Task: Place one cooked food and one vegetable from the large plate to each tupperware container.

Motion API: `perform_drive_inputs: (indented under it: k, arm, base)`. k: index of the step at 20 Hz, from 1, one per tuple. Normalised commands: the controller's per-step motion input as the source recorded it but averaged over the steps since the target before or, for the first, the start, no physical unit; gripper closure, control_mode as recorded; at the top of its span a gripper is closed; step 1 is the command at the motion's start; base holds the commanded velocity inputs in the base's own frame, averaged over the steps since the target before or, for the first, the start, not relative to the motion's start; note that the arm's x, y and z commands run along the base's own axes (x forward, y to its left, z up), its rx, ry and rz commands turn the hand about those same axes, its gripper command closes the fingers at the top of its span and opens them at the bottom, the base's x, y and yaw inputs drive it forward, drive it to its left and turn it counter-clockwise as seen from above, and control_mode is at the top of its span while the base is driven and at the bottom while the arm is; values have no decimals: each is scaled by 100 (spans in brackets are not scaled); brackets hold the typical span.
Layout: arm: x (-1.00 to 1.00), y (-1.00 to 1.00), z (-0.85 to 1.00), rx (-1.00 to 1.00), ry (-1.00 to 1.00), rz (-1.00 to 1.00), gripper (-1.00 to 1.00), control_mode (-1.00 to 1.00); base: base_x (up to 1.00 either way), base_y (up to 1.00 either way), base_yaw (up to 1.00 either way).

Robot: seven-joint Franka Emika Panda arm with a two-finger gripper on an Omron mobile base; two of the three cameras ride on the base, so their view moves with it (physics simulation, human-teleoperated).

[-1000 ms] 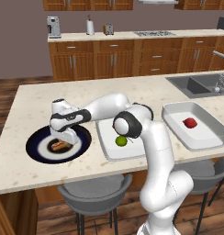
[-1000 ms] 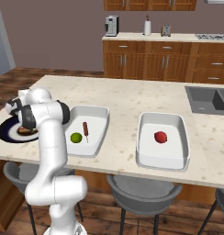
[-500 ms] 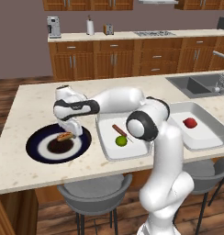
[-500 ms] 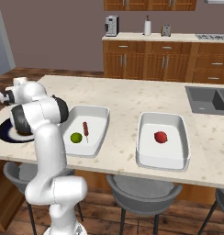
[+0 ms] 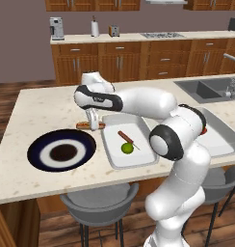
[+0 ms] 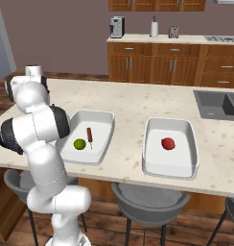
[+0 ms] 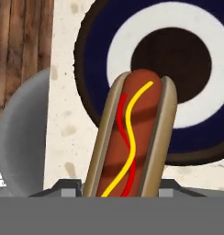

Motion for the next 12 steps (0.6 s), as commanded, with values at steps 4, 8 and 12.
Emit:
perform_drive_inputs:
  k: [4,8,12]
  arm:
    - [0,-64,7,0,1,-69,100,-100]
    - [6,-86,8,0,11,-70,100,-100]
    - [10,-97,12,0,1,-61,100,-100]
  base:
    - [0,0,0]
    - [0,0,0]
    - [0,0,0]
